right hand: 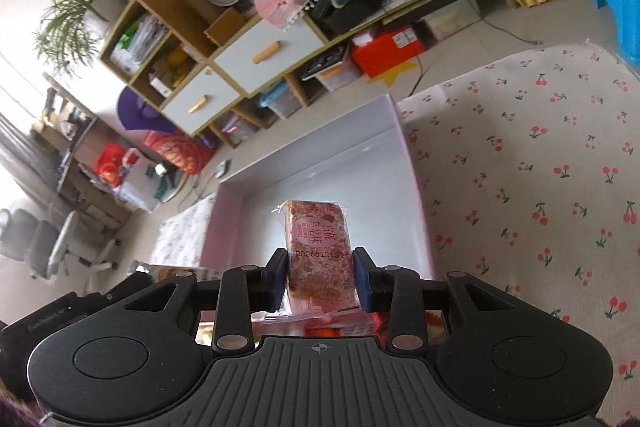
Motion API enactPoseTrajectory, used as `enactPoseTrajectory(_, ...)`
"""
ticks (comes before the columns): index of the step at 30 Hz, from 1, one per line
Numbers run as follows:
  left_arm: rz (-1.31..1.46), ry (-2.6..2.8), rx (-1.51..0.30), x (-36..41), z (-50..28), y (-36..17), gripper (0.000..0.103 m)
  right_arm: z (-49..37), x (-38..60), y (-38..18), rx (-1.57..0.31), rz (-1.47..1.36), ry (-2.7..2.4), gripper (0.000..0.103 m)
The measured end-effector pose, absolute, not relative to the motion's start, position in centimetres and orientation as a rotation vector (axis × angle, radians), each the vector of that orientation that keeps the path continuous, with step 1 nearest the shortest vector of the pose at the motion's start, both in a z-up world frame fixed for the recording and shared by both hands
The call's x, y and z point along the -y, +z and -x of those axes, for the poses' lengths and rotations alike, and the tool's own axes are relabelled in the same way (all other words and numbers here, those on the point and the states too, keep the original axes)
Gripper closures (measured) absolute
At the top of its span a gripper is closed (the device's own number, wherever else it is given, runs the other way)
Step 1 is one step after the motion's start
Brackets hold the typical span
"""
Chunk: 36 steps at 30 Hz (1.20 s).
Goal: Organize snacks
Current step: 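Carry both held snacks into the pink box and open both grippers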
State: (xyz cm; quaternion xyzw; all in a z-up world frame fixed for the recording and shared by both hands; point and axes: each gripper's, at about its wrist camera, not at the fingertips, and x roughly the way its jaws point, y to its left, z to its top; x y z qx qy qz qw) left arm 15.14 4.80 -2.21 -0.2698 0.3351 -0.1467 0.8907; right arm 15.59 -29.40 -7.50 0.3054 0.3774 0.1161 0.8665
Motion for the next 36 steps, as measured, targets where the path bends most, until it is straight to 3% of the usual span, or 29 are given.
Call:
enactPoseTrajectory(21,0.376,-0.225,-0.746,-0.8,-16.3,-4.9,0.085,-17.1,29.2,-9.8,-0.811,-0.537,0.165,0.069)
enactPoseTrajectory(24,0.324,-0.198,-0.774,-0.4,-16.4,-5.1,0.075,-16.9,29.3,-9.4,-0.789,-0.539,0.161,0.066)
enactPoseTrajectory(26,0.304,-0.194,-0.776,-0.1,-16.3,-5.1,0.057,-16.9,29.5,-9.1,-0.789,-0.560,0.155,0.048)
enactPoseTrajectory(27,0.296,-0.197,-0.771,-0.1,-16.2,-4.9,0.053,-16.8,29.6,-9.0,-0.784,-0.576,0.162,0.042)
enactPoseTrajectory(32,0.252,-0.215,-0.762,0.1,-15.6,-3.9,0.031,-16.4,29.9,-8.3,-0.769,-0.574,0.166,0.039)
enactPoseTrajectory(36,0.196,-0.229,-0.772,0.4,-14.8,-3.3,0.022,-15.9,30.1,-7.7,-0.783,-0.561,0.172,0.032)
